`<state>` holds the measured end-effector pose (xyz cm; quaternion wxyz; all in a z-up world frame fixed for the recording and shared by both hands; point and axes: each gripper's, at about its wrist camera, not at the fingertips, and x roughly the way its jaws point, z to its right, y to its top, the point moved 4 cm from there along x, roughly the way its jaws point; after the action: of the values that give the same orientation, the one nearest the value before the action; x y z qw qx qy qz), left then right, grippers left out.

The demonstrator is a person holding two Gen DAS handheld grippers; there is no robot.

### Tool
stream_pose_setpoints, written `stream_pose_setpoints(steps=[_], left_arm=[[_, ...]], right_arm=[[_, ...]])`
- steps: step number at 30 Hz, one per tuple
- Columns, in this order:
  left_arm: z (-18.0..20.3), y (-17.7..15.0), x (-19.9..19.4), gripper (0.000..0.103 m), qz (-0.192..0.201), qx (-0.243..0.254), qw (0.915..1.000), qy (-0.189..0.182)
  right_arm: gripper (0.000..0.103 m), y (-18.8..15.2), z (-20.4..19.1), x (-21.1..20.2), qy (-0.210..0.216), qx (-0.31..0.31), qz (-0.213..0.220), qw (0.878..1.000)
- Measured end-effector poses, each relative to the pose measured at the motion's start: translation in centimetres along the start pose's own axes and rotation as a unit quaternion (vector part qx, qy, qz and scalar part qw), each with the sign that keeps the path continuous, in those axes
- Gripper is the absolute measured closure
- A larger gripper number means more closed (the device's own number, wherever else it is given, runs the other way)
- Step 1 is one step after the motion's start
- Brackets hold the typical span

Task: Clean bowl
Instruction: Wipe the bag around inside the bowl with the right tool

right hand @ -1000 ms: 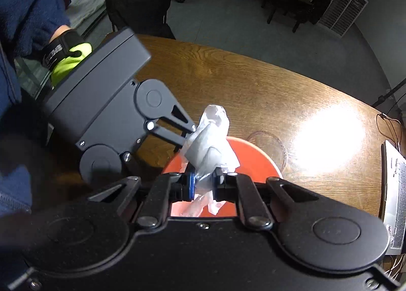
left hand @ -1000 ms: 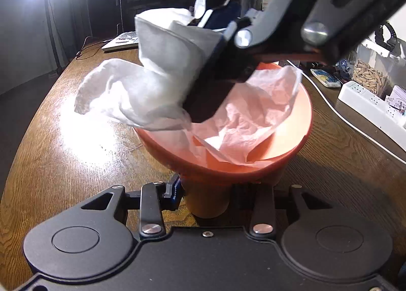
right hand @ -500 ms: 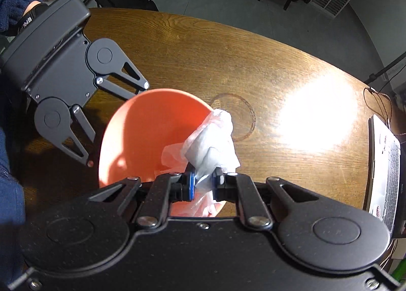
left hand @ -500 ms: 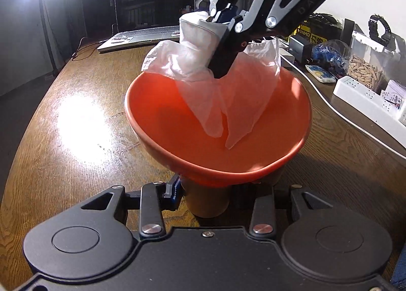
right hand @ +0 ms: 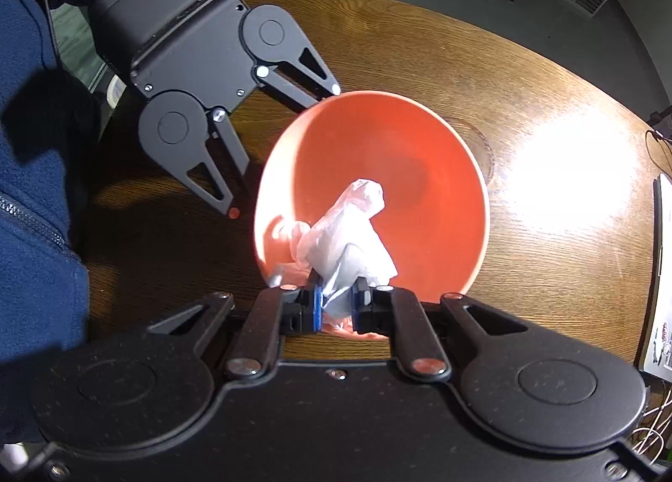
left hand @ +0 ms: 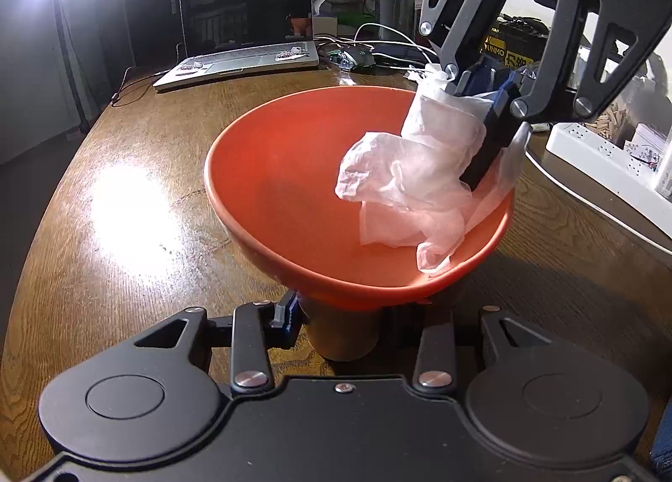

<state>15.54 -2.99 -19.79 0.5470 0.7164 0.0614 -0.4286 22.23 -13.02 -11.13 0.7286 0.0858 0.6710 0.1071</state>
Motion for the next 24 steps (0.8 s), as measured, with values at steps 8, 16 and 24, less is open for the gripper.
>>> stream_pose_setpoints(steps=[8, 16, 24], left_arm=[[-0.1, 0.1, 0.3, 0.065, -0.004, 0.000, 1.0000, 0.000], [-0.5, 0.1, 0.6, 0.065, -0.006, 0.002, 1.0000, -0.004], [-0.8, -0.1, 0.7, 0.065, 0.000, 0.000, 1.0000, -0.006]], right_arm=[[0.089, 3.1, -1.1, 1.4, 0.016, -0.017, 0.027, 0.999], [0.089, 4.4, 2.0, 1.3, -0.018, -0.001, 0.049, 0.999], [0.089, 1.2, 4.9, 0.7, -0.061, 0.009, 0.011, 0.998]])
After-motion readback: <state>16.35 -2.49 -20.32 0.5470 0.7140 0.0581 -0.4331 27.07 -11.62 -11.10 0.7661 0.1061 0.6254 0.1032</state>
